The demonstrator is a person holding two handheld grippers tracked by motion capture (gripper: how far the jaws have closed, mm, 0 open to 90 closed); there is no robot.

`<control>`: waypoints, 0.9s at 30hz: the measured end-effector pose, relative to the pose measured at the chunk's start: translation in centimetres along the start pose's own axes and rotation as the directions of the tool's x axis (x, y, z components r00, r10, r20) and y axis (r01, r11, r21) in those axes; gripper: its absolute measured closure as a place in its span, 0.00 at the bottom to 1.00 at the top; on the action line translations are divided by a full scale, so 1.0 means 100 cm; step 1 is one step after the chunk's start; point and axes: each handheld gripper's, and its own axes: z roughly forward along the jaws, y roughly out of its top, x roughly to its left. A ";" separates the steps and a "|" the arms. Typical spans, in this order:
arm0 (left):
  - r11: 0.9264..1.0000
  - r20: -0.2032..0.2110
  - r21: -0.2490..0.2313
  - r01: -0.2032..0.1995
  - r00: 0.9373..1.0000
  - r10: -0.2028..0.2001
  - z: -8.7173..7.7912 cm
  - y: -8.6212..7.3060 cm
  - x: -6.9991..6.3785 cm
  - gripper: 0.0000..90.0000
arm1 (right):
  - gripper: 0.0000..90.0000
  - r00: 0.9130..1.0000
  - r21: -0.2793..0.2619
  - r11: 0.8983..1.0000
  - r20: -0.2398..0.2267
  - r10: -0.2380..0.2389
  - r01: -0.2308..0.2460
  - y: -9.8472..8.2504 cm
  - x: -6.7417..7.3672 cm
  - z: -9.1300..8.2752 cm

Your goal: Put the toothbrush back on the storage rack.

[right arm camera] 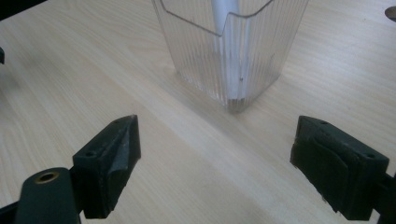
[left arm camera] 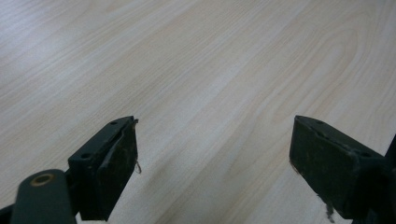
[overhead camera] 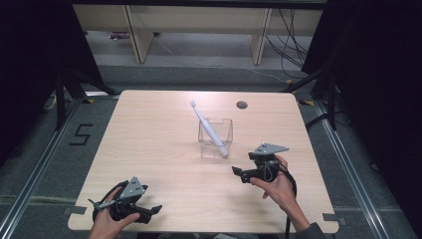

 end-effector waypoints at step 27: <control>1.000 0.007 -0.018 0.021 1.000 -0.020 0.003 0.002 0.001 0.17 | 0.18 1.000 0.050 0.999 0.014 -0.017 0.017 -0.039 0.013 -0.006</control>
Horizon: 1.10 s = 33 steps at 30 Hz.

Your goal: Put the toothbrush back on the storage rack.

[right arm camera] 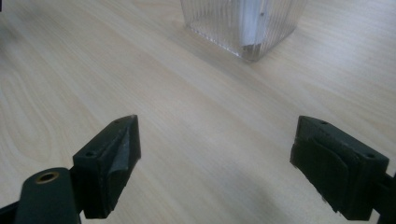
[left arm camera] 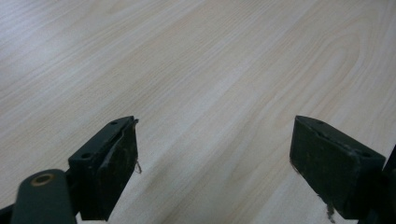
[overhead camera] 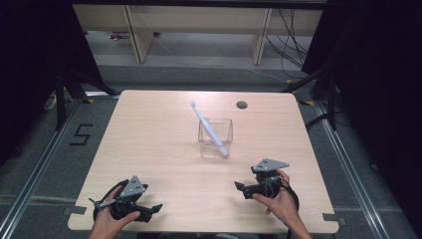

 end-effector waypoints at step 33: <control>1.000 -0.003 0.008 -0.013 1.000 0.013 -0.001 0.000 0.000 0.17 | 0.18 0.999 -0.011 1.000 -0.029 0.018 -0.018 -0.031 0.006 -0.019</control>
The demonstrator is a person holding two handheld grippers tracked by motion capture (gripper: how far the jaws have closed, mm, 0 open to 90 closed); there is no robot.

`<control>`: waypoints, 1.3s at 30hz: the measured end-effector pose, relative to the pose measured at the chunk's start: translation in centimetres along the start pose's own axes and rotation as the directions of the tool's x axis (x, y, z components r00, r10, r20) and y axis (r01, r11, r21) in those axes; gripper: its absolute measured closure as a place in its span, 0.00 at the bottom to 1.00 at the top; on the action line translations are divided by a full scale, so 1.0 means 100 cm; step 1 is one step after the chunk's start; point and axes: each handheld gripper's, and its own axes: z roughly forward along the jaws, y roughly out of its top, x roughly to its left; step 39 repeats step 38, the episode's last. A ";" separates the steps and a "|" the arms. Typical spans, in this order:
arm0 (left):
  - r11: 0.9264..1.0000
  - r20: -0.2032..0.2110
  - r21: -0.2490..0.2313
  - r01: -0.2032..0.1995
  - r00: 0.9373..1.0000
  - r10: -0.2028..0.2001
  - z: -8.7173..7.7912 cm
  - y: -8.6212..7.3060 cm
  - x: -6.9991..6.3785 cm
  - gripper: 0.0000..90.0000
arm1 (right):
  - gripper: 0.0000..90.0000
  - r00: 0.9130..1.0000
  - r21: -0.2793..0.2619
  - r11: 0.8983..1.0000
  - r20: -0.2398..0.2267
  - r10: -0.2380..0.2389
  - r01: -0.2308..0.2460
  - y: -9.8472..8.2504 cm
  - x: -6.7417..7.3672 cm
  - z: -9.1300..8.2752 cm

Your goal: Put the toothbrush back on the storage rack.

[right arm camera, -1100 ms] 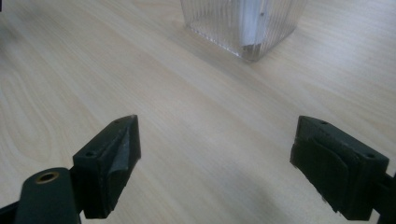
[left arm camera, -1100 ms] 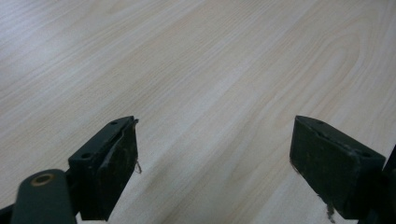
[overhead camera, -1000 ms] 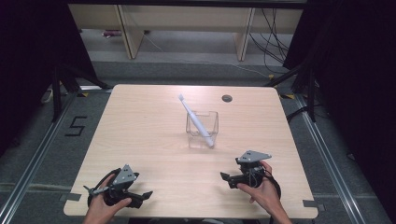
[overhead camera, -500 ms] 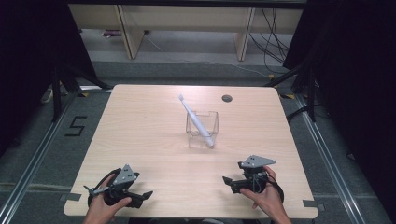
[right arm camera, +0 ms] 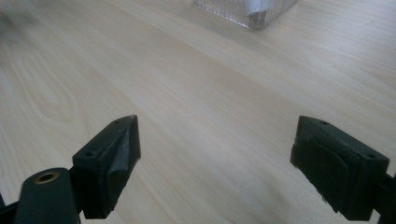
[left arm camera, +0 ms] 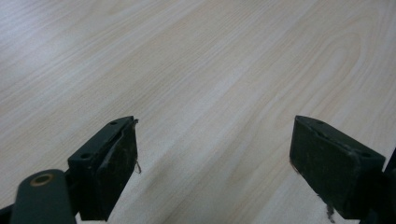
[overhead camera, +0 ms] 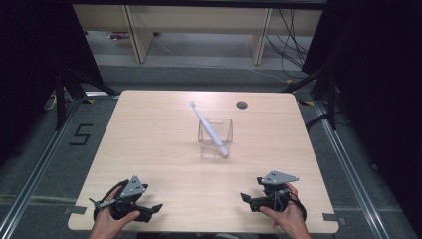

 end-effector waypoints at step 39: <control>1.000 -0.007 0.011 -0.009 1.000 0.009 0.001 -0.001 -0.001 0.17 | 0.18 0.999 0.023 1.000 0.051 -0.001 0.000 -0.017 0.004 -0.012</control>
